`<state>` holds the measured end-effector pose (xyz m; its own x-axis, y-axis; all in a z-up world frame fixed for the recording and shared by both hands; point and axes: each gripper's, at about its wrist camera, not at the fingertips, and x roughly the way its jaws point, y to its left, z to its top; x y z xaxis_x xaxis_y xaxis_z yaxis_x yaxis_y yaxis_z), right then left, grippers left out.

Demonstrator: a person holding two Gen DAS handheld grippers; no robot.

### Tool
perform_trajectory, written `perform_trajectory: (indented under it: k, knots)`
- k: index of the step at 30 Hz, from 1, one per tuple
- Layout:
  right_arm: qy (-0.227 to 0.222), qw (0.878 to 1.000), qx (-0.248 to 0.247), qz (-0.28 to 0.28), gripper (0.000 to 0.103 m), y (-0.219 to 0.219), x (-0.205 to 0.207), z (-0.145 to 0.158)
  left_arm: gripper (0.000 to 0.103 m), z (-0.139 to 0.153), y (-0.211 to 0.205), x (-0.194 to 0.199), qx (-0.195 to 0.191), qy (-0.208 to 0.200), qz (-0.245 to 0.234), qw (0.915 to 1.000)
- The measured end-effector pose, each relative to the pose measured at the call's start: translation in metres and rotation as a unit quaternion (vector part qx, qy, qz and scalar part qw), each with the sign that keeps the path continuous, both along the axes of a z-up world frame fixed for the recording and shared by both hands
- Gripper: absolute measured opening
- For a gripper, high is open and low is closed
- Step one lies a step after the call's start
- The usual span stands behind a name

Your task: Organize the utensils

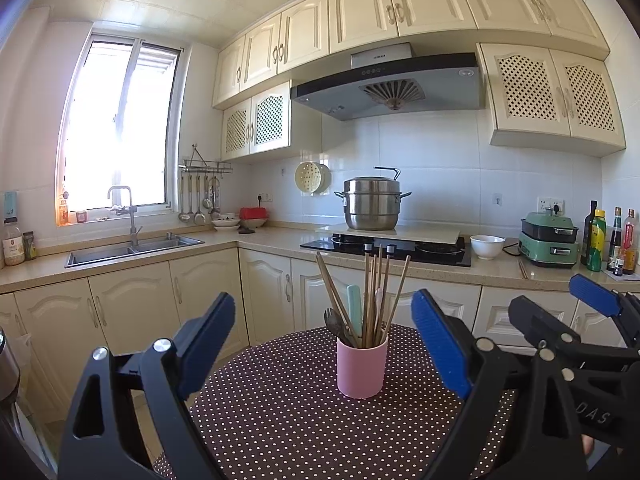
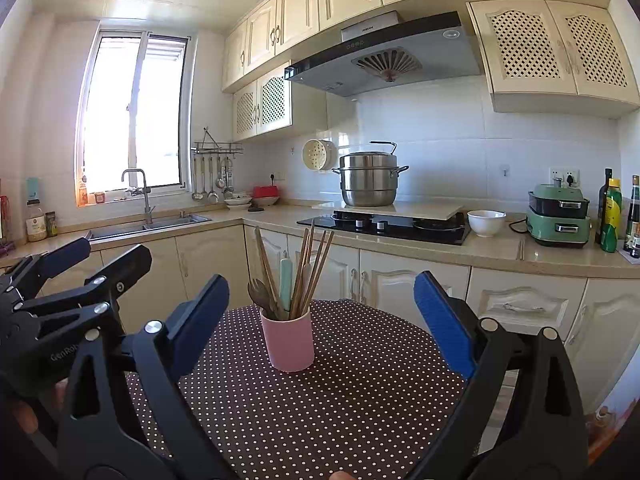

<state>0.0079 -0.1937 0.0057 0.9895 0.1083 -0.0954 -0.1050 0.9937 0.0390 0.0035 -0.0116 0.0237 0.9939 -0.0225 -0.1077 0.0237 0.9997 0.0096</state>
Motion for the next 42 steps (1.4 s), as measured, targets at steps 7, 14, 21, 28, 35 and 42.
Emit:
perform_trajectory:
  k: [7, 14, 21, 28, 35, 42]
  knots:
    - [0.002, 1.000, 0.001, 0.000, 0.092, 0.0020, 0.0014, -0.0006, 0.088, 0.0000, 0.0005, 0.0014, 0.001, 0.002, 0.000, 1.0000]
    - [0.003, 1.000, 0.001, 0.000, 0.092, 0.0015, 0.0017, -0.0009, 0.088, -0.0001, 0.0008, 0.0018, 0.001, 0.002, 0.000, 1.0000]
    - [0.006, 1.000, 0.002, 0.000, 0.092, 0.0001, 0.0032, -0.0022, 0.088, -0.0019, 0.0012, 0.0040, 0.001, 0.005, 0.000, 1.0000]
    - [0.008, 1.000, 0.005, 0.001, 0.092, -0.0010, 0.0038, -0.0049, 0.088, -0.0046, 0.0011, 0.0058, 0.001, 0.008, -0.002, 1.0000]
    - [0.007, 1.000, 0.007, -0.001, 0.092, -0.0010, 0.0030, -0.0051, 0.088, -0.0064, -0.0018, 0.0064, 0.005, 0.008, -0.001, 1.0000]
    - [0.007, 1.000, 0.007, -0.001, 0.092, -0.0011, 0.0028, -0.0051, 0.088, -0.0072, -0.0020, 0.0058, 0.005, 0.009, -0.001, 0.9999]
